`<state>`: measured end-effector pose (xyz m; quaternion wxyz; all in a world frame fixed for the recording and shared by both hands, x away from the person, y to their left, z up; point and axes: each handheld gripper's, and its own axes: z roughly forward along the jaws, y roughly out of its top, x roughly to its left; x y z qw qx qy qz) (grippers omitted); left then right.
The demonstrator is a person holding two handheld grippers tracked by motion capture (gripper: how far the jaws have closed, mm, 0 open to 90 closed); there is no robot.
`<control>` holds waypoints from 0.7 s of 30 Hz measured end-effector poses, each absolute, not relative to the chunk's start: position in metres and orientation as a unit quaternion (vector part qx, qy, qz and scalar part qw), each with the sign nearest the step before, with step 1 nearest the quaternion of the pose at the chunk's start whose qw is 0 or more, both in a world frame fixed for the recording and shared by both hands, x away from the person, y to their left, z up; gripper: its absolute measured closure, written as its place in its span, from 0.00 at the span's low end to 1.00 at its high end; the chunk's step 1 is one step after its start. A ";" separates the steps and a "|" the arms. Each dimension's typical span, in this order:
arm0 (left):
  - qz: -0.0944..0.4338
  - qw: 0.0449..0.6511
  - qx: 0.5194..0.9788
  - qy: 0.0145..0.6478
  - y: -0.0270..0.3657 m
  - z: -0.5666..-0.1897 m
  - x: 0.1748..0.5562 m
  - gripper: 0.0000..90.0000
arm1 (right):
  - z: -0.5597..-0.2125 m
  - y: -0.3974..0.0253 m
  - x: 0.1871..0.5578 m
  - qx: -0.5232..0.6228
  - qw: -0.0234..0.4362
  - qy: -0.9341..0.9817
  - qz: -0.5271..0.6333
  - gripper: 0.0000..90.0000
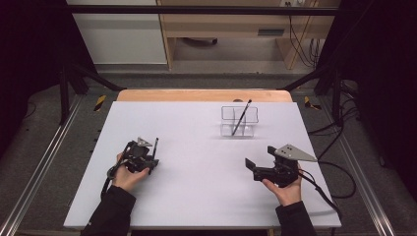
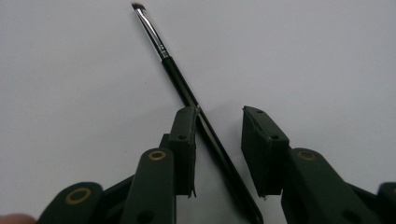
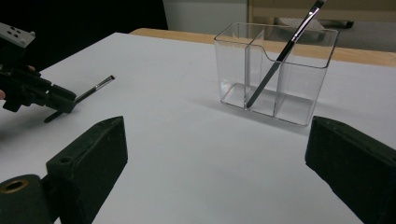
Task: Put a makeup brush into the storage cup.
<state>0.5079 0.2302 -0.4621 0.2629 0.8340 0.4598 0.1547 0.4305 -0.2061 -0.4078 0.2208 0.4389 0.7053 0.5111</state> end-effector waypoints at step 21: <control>0.146 0.266 0.827 0.473 0.234 -0.462 0.507 0.87 | -0.410 -0.204 0.432 0.439 0.220 0.709 0.506 0.07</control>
